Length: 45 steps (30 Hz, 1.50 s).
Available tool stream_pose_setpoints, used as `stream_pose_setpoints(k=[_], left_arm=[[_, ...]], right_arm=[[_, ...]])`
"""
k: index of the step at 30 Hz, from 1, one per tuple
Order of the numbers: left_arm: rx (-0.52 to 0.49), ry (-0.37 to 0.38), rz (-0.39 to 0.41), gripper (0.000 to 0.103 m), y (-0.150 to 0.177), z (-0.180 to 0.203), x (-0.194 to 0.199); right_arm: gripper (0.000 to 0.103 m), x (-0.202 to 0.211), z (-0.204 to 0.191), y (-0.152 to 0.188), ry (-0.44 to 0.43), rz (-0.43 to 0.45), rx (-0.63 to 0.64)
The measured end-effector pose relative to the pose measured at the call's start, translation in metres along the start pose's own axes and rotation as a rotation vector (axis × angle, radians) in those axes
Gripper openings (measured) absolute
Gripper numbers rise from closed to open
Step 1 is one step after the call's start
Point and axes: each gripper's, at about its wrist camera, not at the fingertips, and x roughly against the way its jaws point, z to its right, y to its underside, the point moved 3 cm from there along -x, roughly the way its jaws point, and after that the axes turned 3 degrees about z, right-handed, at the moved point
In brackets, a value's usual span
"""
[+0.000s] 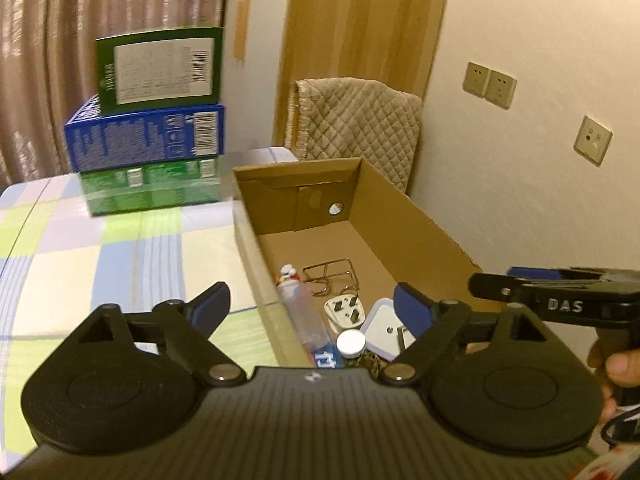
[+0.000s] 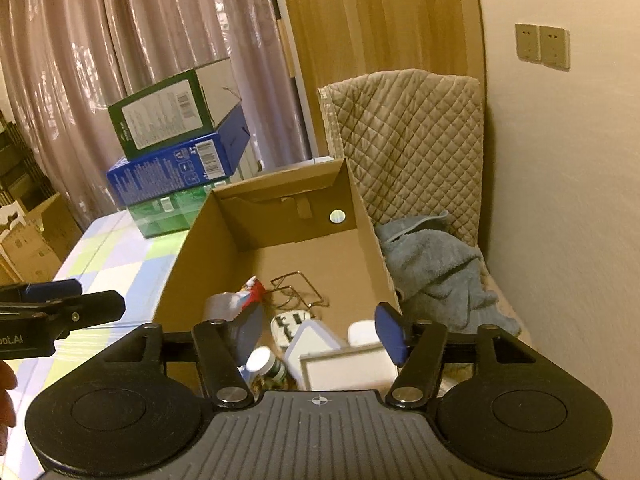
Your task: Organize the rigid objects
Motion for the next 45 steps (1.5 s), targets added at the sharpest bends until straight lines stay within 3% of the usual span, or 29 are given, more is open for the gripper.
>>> stream_pose_setpoints(k=[10,27,35,45], left_arm=[[0.049,-0.049,-0.003,0.102,0.026,0.002,0.051],[0.109,-0.166,-0.057,0.102,0.064,0.016,0.098],[0.146,-0.187,-0.093,0.102,0.075,0.02,0.109],[0.114,-0.171,-0.089,0.102,0.086,0.023,0.124]], right_arm=[[0.079,0.049,-0.028,0.018,-0.018,-0.039,0.041],[0.08,0.109,-0.041,0.049,0.016,-0.058,0.035],[0.08,0.127,-0.046,0.054,0.013,-0.055,0.035],[0.08,0.134,-0.06,0.067,-0.008,-0.101,0.079]])
